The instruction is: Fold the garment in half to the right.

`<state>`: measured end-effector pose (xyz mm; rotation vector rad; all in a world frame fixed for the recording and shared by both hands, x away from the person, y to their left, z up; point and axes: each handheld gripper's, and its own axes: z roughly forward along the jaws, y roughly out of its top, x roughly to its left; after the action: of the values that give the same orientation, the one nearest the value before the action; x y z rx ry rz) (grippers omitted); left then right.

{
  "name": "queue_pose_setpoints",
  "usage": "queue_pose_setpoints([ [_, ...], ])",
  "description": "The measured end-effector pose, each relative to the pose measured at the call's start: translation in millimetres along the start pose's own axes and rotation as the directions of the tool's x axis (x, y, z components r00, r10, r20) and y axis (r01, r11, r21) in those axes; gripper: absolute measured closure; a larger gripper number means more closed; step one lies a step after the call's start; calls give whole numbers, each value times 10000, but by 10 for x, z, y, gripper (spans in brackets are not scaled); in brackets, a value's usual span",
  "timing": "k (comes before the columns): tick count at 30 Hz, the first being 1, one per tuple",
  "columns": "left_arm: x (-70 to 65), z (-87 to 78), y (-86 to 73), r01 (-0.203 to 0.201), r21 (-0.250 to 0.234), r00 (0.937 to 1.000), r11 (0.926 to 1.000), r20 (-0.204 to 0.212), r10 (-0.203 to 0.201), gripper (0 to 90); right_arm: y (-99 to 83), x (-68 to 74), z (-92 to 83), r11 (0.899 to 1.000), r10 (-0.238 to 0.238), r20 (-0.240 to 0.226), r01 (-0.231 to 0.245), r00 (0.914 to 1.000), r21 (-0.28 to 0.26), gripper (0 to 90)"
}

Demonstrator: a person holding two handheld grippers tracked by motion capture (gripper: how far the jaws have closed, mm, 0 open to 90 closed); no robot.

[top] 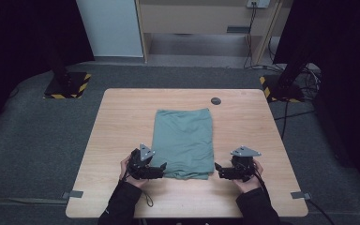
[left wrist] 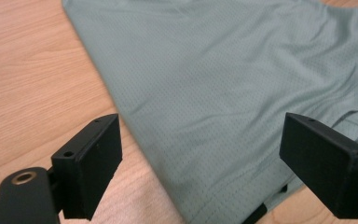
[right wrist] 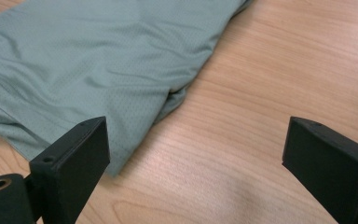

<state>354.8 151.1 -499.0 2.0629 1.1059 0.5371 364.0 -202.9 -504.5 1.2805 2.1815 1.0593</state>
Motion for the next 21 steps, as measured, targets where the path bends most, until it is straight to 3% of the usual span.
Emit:
queue_pose_setpoints([
  [21,114,-83,-246,336,430,9993,9985,-173,-328,101,-159,-147,-59,9991,304,-6,-304,9995,303,67],
])
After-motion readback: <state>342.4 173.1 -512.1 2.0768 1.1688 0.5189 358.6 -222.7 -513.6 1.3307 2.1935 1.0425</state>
